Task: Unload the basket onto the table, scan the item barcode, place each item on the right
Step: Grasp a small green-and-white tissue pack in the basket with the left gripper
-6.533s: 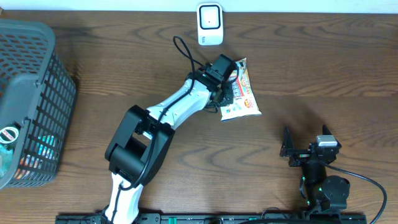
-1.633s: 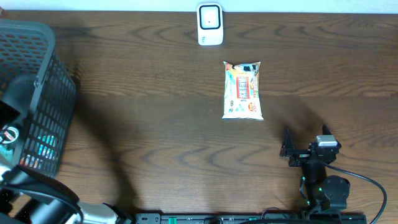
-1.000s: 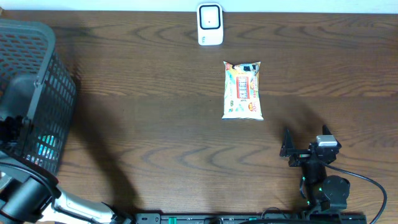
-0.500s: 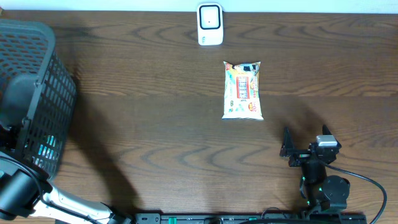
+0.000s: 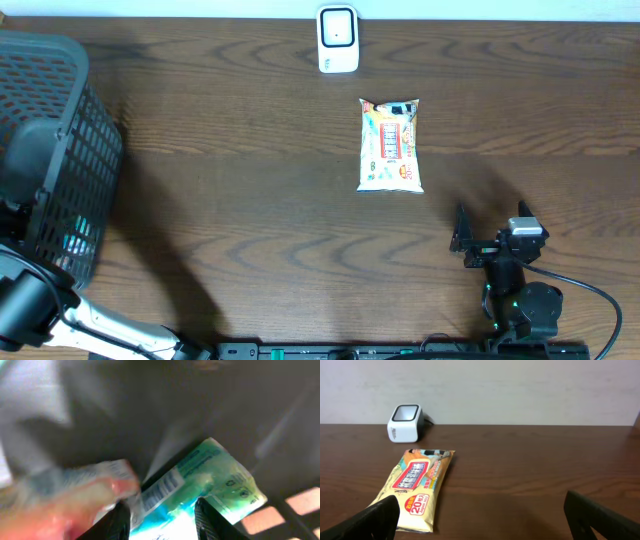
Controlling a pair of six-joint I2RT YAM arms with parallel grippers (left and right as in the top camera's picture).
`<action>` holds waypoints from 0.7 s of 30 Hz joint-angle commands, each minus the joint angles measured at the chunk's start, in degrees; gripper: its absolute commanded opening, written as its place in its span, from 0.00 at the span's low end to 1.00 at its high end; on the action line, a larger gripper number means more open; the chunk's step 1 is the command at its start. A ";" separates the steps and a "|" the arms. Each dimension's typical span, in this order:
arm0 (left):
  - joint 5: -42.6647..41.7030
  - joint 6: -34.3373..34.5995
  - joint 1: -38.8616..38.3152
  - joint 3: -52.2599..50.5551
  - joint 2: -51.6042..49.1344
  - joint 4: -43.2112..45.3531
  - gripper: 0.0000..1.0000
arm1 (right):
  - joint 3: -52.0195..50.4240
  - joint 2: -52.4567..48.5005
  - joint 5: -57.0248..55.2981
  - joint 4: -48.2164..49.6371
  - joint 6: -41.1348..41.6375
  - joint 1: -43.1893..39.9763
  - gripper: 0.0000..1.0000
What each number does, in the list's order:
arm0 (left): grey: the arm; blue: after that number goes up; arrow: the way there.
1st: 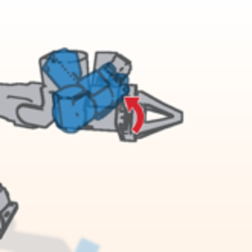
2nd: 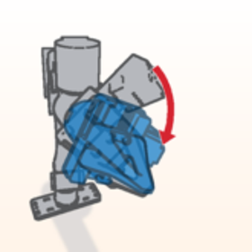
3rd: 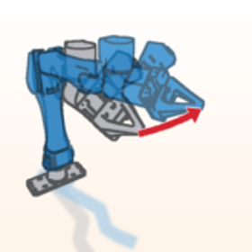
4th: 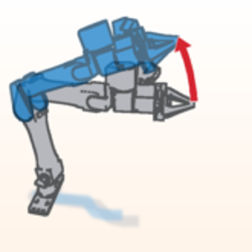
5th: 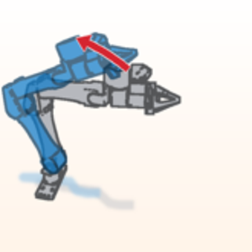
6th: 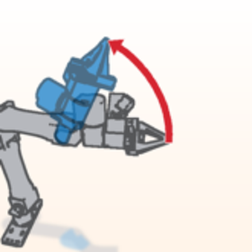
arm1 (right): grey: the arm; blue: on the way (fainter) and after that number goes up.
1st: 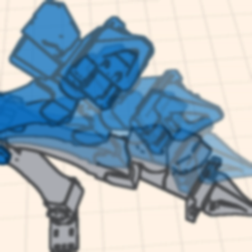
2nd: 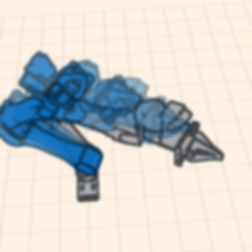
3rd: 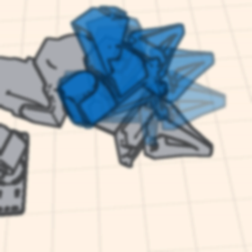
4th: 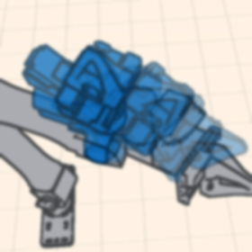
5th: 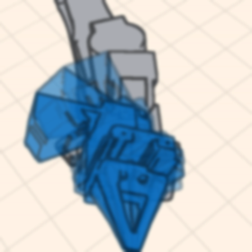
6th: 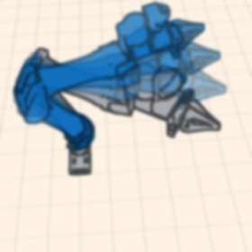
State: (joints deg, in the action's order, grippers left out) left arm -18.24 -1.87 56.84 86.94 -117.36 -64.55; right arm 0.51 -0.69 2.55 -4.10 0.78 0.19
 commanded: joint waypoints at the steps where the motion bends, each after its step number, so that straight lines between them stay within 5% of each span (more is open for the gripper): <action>1: -5.81 -3.93 -0.17 -0.48 -2.51 0.09 0.39 | -0.20 0.31 -0.48 -0.17 -0.63 0.24 0.99; 7: -5.79 -3.91 -0.17 -0.31 -2.49 0.35 0.25 | -0.20 0.31 -0.48 -0.17 -0.61 0.24 0.99; 15: -8.39 -3.96 -0.17 -0.31 -2.49 1.03 0.38 | -0.20 0.31 -0.48 -0.17 -0.61 0.24 0.99; 19: -8.33 -3.93 -0.15 -0.15 -2.49 0.96 0.08 | -0.20 0.31 -0.48 -0.17 -0.61 0.24 0.99; 21: -8.33 -3.87 -0.17 0.39 -2.45 0.63 0.08 | -0.20 0.31 -0.48 -0.17 -0.61 0.24 0.99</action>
State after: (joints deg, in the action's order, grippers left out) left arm -25.65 -5.56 56.90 86.91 -118.54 -63.40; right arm 0.51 -0.69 2.55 -4.10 0.78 0.19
